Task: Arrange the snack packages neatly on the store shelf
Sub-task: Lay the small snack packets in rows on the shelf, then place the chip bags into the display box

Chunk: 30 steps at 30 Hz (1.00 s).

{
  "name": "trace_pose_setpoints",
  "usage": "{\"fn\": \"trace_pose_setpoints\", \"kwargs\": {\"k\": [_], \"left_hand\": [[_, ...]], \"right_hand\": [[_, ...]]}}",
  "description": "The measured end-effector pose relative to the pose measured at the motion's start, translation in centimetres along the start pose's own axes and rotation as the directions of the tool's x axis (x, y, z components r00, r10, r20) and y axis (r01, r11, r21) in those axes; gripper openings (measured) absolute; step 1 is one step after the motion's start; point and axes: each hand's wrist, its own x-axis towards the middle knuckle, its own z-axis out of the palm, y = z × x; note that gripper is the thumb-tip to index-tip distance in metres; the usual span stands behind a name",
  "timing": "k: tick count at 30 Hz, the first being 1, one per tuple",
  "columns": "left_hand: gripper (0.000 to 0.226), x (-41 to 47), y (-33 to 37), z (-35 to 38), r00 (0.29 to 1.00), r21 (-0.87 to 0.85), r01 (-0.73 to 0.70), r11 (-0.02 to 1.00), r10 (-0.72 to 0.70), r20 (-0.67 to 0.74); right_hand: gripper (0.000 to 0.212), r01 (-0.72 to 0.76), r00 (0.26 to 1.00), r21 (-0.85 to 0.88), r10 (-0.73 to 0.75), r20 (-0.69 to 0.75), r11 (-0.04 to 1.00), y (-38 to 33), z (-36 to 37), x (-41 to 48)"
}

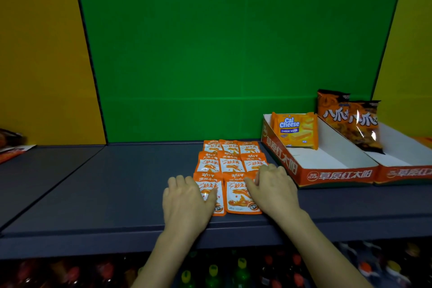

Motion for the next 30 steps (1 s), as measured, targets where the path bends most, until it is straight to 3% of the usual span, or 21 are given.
{"fn": "trace_pose_setpoints", "kwargs": {"k": [4,7,12,15,20,25,30], "left_hand": [[0.045,-0.2,-0.7,-0.3,0.98,-0.119,-0.031,0.992,0.007,-0.198],[0.046,0.0,-2.4,-0.6,0.928,-0.096,-0.105,0.99,0.062,-0.368],[0.038,-1.1,-6.8,-2.3,0.938,0.026,-0.104,0.994,0.107,-0.329],[0.032,-3.2,-10.3,-3.5,0.941,0.044,-0.059,0.997,0.071,-0.332],[0.029,-6.8,-17.3,-5.5,0.96,0.132,0.108,0.985,-0.069,-0.272],[0.032,-10.7,-24.7,-8.2,0.934,0.149,0.239,0.959,-0.185,-0.306],[0.032,-13.6,-33.1,-11.3,0.914,0.159,0.291,0.943,-0.225,-0.337]], "right_hand": [[0.036,0.042,0.998,0.044,-0.039,-0.05,0.998,0.1,-0.8,-0.2],[0.022,0.192,0.977,0.13,-0.177,-0.118,0.973,-0.8,-2.1,-0.4],[0.019,0.487,0.873,0.257,-0.472,-0.123,0.835,-5.1,-2.3,-1.1],[0.025,0.579,0.806,0.331,-0.585,-0.092,0.746,-8.7,-1.1,-2.1],[0.024,0.672,0.69,0.404,-0.723,-0.039,0.62,-15.6,0.6,-4.4],[0.026,0.723,0.608,0.422,-0.794,-0.013,0.547,-23.5,1.7,-6.9],[0.023,0.714,0.606,0.446,-0.795,-0.008,0.54,-32.2,3.2,-9.3]]}}
